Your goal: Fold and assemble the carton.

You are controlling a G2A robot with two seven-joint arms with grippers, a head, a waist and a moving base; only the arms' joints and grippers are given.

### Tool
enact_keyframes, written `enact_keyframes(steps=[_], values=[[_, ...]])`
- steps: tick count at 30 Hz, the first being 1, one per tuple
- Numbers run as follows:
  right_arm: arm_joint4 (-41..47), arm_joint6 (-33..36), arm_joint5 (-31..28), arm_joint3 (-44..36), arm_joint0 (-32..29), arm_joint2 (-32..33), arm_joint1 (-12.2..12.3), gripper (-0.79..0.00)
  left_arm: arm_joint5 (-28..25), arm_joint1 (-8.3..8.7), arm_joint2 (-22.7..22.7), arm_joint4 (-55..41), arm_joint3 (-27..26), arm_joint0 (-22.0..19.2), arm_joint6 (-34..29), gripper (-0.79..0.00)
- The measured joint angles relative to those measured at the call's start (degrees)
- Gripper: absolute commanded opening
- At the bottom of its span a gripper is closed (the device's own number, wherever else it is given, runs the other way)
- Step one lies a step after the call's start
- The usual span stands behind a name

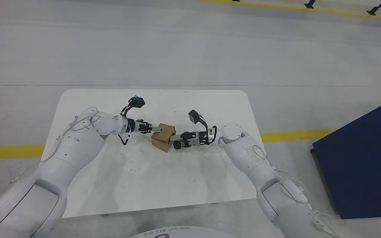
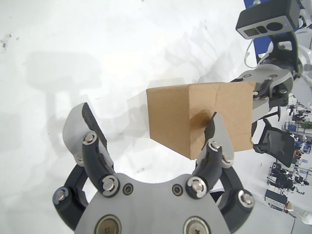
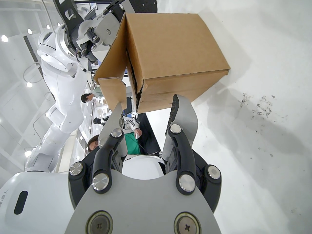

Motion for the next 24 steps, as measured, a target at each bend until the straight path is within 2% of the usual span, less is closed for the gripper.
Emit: enact_keyframes(steps=[24], values=[[0.86,0.85,-0.92,2.86,0.88,-0.3,-0.46,-0.406,0.35,-1.02,0.62,1.62,1.73,-0.66,0.46,0.0]])
